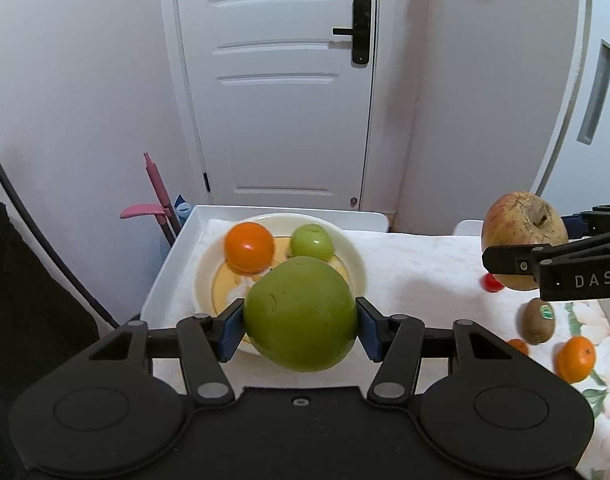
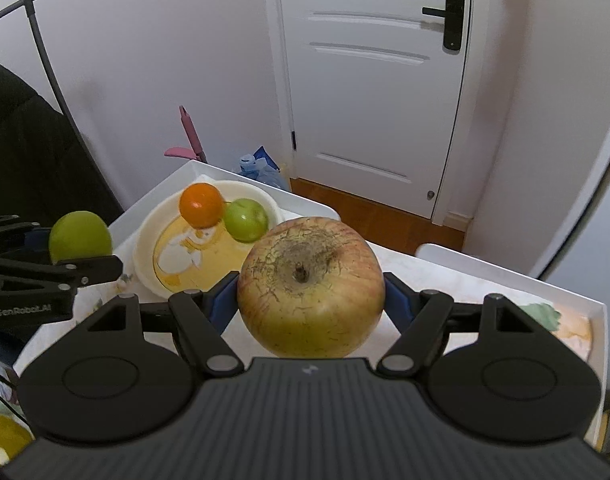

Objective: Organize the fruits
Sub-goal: 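Carry both apples over the duck plate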

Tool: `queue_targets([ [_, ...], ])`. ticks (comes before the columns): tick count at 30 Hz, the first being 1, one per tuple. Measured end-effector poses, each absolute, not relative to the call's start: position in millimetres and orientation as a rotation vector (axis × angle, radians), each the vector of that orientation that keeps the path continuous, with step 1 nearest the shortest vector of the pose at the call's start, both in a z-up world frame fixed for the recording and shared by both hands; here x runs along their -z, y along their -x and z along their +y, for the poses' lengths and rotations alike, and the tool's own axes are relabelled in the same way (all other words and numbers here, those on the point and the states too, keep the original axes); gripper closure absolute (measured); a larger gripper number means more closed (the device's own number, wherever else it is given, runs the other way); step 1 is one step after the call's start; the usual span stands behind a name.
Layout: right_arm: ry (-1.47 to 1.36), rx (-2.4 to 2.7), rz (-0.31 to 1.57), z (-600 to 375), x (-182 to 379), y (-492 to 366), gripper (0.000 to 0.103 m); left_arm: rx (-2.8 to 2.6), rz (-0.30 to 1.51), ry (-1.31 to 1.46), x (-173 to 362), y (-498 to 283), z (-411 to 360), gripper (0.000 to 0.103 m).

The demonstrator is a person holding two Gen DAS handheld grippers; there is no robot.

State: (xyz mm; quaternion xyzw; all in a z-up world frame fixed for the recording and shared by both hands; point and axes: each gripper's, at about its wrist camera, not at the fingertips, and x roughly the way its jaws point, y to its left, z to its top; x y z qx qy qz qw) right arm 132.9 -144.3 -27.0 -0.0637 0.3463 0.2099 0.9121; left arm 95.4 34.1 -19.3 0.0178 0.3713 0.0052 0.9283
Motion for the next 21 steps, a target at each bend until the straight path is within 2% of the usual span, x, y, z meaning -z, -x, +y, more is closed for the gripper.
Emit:
queue_targets([
  [11,0.088,-0.378,0.763,-79.6,48.6,-162.9,0.014,0.072,0.813,-0.072,56.5,-147.6,88.7,0.042],
  [21,0.056,-0.341,0.819,-50.6,72.3,-191.6,0.014,0.132,0.862,-0.144,98.9,-199.6,107.5,0.042],
])
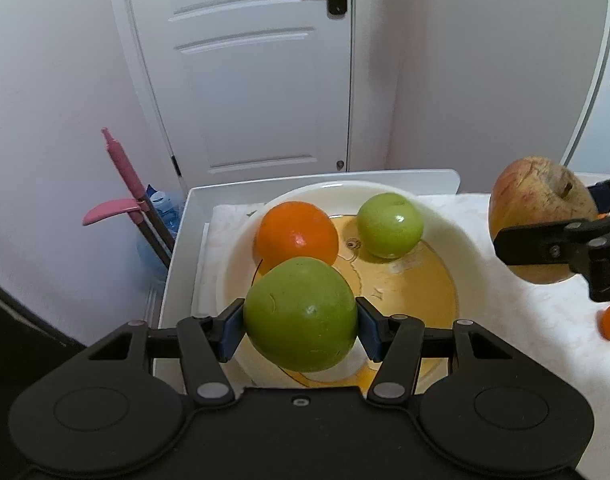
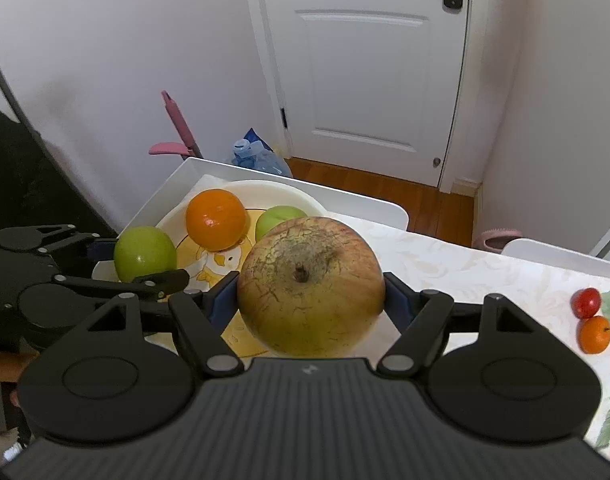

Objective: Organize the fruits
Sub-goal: 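Carry both apples over the duck plate, then release the green apple onto the plate with the left tool while the right tool releases the yellowish apple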

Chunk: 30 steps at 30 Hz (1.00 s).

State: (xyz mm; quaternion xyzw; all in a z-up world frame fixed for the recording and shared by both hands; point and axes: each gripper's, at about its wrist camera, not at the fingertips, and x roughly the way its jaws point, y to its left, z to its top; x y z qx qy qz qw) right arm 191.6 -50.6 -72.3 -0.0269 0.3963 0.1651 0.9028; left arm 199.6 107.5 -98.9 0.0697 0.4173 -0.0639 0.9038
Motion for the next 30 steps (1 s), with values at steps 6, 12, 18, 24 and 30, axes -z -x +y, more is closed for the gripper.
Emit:
queue_targets([
  [6,0.054,-0.318,0.847,-48.8,81.4,-203.3,0.014,0.156,0.88,-0.199,114.5,-215.3,102.0,0.042],
  [12,0.041,-0.306,0.853,-51.4,82.5,-208.3,0.014,0.176,0.91,-0.207,122.0,-221.1,100.3,0.04],
  [18,0.036,-0.308,0.852,-49.6,80.8,-212.3,0.014,0.186,0.844,-0.179,104.9,-212.2,104.4,0.009],
  [24,0.055,-0.333,0.848,-42.6,78.0,-213.2,0.014,0.176,0.845,-0.158,98.0,-200.9,107.0,0.009],
  [30,0.073,-0.385,0.861,-27.8,80.7,-216.6,0.014,0.184,0.863,-0.1,98.6,-182.2,108.7,0.009],
])
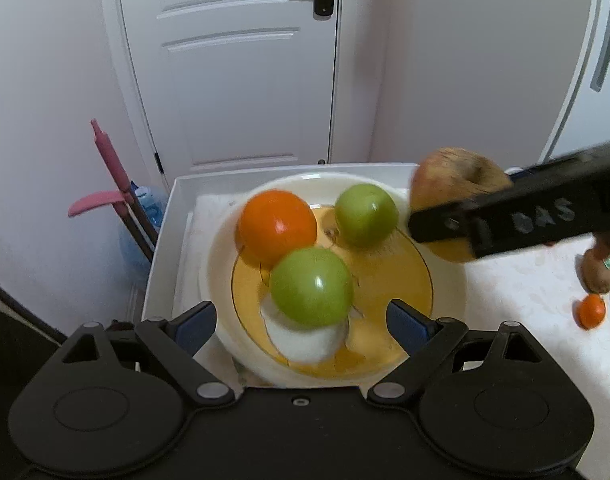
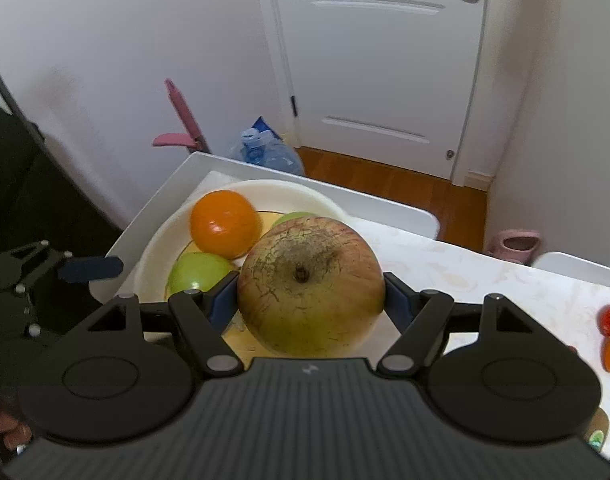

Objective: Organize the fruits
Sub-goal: 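Release the green apple onto the plate with the left tool while the right tool releases the yellowish apple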

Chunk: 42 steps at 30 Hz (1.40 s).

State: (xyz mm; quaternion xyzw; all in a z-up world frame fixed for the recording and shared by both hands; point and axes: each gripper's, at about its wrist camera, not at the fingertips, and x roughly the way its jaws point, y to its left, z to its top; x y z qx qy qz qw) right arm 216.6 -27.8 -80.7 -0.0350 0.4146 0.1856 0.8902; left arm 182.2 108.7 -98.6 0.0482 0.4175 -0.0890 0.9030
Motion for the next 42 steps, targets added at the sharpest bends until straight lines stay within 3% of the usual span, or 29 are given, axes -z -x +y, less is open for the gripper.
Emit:
queue_targets([
  [19,0.226,-0.579,0.869,8.7,122.8,-211.0,0.012,0.151,0.9,-0.12,103.8,-154.6,109.7,0.009],
  [21,0.237,-0.571,0.813,7.9,116.2,-205.9,0.0,0.151,0.903,-0.123,103.4,-150.8,108.3,0.009],
  [42,0.142,-0.445,0.76,-28.8,65.6,-163.2,0.0,0.172,0.846,-0.113,73.1,-125.7,94.5,0.009],
])
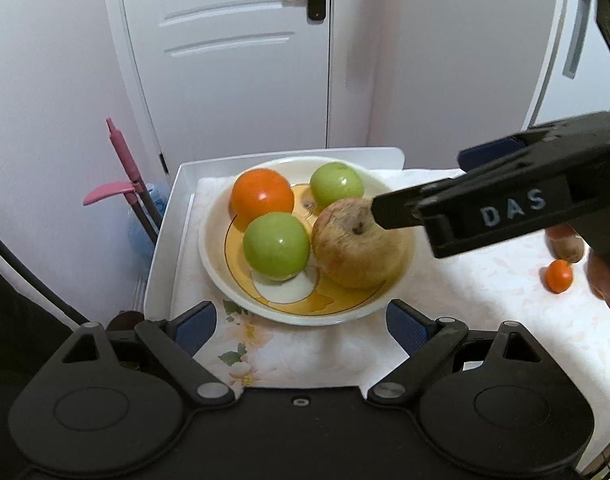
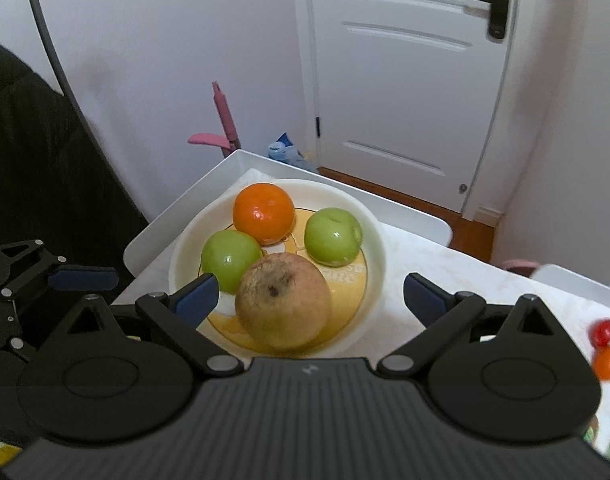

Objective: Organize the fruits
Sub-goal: 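Release the green apple onto the plate with the left tool while the right tool releases the yellowish apple, then move both tools back over the loose fruit on the table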

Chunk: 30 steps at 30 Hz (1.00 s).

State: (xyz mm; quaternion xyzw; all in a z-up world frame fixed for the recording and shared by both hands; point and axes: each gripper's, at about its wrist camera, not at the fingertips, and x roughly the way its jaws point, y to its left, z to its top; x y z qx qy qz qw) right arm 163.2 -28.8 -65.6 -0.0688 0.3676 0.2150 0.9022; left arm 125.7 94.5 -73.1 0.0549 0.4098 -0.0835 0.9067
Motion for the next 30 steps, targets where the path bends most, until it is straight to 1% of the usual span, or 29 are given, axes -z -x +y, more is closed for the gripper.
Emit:
queue_targets([
  [8,0.087,-0.361,0.736,-63.5,37.0,-117.4,0.0,0.197,0.806,-0.109,49.7,-106.6,78.0,0.009],
  [17,0.024,-0.189,0.712,-136.8,20.2,-70.5,0.0,0.248,0.75,-0.104,25.9,-87.1,40.8,0.009],
  [24,-0.004,-0.07,0.719,-197.5,21.9,-40.1,0.0,0.317,0.723,-0.129,19.8,-79.5,-3.5,0.009],
  [30,-0.035,0.012,0.739,-246.7,38.9,-22.9,0.0,0.376,0.716,-0.168,31.9,-77.5,-49.5,0.009],
])
